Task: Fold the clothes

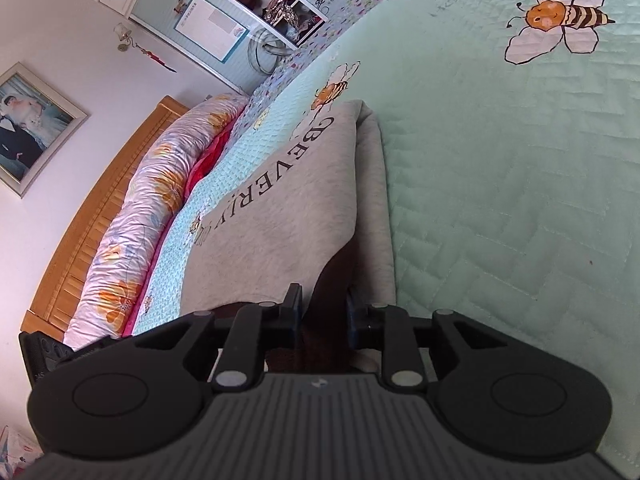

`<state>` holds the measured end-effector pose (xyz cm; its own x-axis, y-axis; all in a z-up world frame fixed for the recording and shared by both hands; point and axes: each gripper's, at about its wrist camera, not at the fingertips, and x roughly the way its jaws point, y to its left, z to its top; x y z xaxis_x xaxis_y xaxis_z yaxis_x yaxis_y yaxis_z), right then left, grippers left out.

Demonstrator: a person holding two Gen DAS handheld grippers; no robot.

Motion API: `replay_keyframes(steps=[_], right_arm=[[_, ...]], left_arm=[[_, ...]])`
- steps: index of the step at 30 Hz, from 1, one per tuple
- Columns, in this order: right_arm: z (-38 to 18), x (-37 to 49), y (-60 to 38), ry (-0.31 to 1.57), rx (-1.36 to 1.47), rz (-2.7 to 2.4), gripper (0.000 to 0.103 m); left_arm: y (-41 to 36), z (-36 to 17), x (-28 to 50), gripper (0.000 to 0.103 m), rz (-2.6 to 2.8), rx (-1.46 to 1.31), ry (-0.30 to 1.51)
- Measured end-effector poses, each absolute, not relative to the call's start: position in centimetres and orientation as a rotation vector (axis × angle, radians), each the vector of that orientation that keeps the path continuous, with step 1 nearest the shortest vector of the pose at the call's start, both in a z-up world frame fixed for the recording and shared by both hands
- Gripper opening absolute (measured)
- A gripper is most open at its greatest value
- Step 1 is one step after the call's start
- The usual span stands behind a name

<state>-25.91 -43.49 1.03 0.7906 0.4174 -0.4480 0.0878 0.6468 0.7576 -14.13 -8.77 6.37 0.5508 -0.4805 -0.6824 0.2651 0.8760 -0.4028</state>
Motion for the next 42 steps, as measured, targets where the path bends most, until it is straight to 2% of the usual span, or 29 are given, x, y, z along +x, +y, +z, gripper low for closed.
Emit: replay_keyframes(steps=[6, 10, 12, 13, 14, 15, 16, 17, 25, 26, 31, 33, 34, 35, 36, 39, 42], right_arm=[[0.3, -25.9, -43.3, 0.651, 0.853, 0.209, 0.025], [-0.5, -26.8, -43.9, 0.635, 0.923, 0.2, 0.031], [-0.3, -27.5, -44.4, 0.614, 0.959, 0.2, 0.035], [-0.1, -27.9, -44.7, 0.596, 0.974, 0.199, 0.045], [0.2, -28.4, -45.0, 0.574, 0.986, 0.193, 0.059], [0.5, -28.9, -45.4, 0.552, 0.991, 0.178, 0.065], [0.8, -29.4, -45.7, 0.533, 0.989, 0.161, 0.072], [1.0, -29.7, -46.0, 0.524, 0.982, 0.144, 0.075], [0.8, -27.0, -44.7, 0.652, 0.902, 0.149, 0.077], [0.7, -26.4, -44.4, 0.665, 0.902, 0.154, 0.078], [0.9, -24.3, -42.7, 0.72, 0.822, 0.204, 0.079], [1.2, -24.0, -41.8, 0.735, 0.767, 0.22, 0.078], [1.1, -23.9, -41.7, 0.739, 0.766, 0.225, 0.069], [1.0, -23.8, -41.6, 0.743, 0.765, 0.231, 0.057], [0.8, -23.8, -41.8, 0.743, 0.786, 0.24, 0.053], [-0.3, -24.1, -43.5, 0.726, 0.955, 0.27, 0.042], [-0.5, -24.6, -44.9, 0.681, 1.146, 0.305, 0.037]], left_arm=[[-8.8, 5.4, -13.5, 0.024, -0.417, -0.236, 0.878], [-7.5, 5.6, -13.6, 0.028, -0.446, -0.315, 0.894], [-6.1, 5.9, -13.9, 0.039, -0.445, -0.388, 0.886], [-5.4, 6.0, -14.1, 0.044, -0.426, -0.412, 0.879], [-4.7, 6.1, -14.3, 0.055, -0.405, -0.433, 0.872], [-4.0, 5.9, -14.2, 0.06, -0.392, -0.459, 0.88], [-3.4, 5.8, -14.2, 0.06, -0.38, -0.485, 0.89], [-2.9, 5.6, -14.1, 0.06, -0.377, -0.518, 0.906], [-6.2, 4.7, -13.7, 0.07, -0.478, -0.454, 1.006], [-6.7, 4.6, -13.6, 0.075, -0.481, -0.435, 1.011], [-8.4, 4.4, -13.1, 0.077, -0.506, -0.363, 1.035], [-8.1, 4.2, -12.7, 0.07, -0.531, -0.381, 1.047], [-7.7, 4.1, -12.4, 0.065, -0.54, -0.403, 1.051], [-7.2, 3.9, -12.2, 0.053, -0.552, -0.438, 1.056], [-6.7, 3.7, -12.1, 0.047, -0.569, -0.481, 1.061], [-5.3, 3.2, -11.7, 0.038, -0.626, -0.627, 1.074], [-3.8, 3.0, -11.7, 0.037, -0.681, -0.804, 1.073]])
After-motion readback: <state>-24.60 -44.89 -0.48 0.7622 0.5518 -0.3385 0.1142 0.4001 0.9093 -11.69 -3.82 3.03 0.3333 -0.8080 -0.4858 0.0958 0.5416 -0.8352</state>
